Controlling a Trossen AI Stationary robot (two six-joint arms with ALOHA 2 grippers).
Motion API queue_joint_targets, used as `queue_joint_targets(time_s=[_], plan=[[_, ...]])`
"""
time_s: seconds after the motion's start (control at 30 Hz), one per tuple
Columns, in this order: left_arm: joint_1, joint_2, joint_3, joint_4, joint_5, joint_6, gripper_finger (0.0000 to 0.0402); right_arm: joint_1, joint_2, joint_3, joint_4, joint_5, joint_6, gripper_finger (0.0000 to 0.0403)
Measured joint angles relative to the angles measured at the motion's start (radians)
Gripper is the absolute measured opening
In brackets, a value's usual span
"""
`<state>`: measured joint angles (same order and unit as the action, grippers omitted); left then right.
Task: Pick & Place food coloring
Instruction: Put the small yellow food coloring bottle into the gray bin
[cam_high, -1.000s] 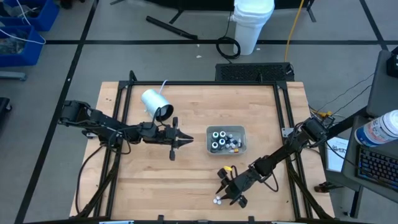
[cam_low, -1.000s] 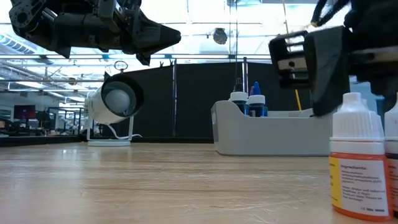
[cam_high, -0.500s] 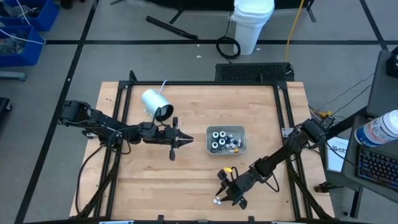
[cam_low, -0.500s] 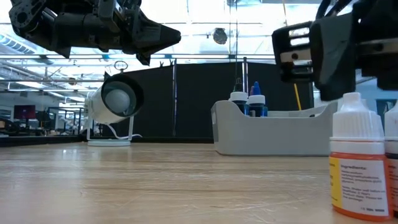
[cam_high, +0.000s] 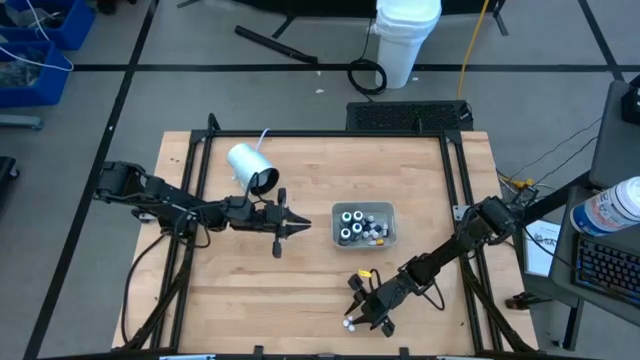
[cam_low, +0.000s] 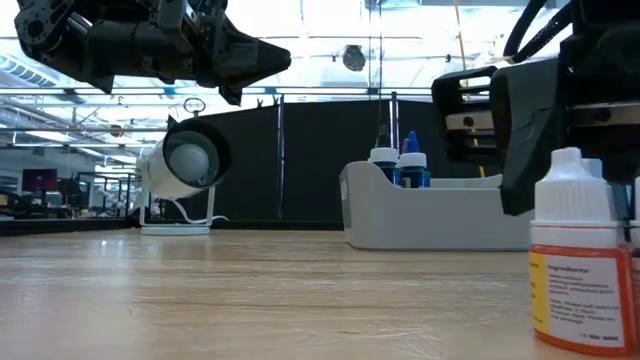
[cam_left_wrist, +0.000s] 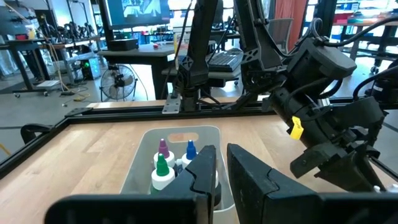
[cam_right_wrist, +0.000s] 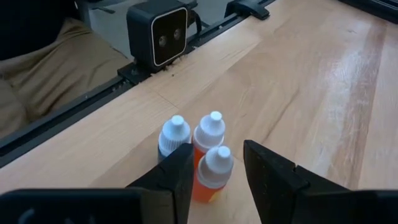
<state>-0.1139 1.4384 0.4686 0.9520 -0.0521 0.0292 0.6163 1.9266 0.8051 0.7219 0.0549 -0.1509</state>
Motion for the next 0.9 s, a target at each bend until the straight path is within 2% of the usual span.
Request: queue_joint_targets(time_s=[0.13, 0.43, 0.53, 0.67, 0.9], plan=[[0.0, 0.0, 0.0, 0.0, 0.0, 0.0, 0.0049, 0.0, 0.0, 0.0, 0.0, -0.001, 0.0, 0.0115], [0.0, 0.0, 0.0, -0.001, 0.0, 0.0, 0.0049, 0.0, -0.002, 0.002, -0.003, -0.003, 0.001, 0.0049], [0.0, 0.0, 0.0, -0.001, 0.0, 0.0, 0.0049, 0.0, -0.005, 0.002, -0.007, -0.003, 0.001, 0.0046], [0.0, 0.0, 0.0, -0.003, 0.0, 0.0, 0.0049, 0.0, -0.038, 0.002, -0.051, -0.002, 0.005, 0.0062], [0.0, 0.0, 0.0, -0.008, 0.0, 0.0, 0.0049, 0.004, -0.213, 0.001, -0.249, 0.089, -0.043, 0.0049]])
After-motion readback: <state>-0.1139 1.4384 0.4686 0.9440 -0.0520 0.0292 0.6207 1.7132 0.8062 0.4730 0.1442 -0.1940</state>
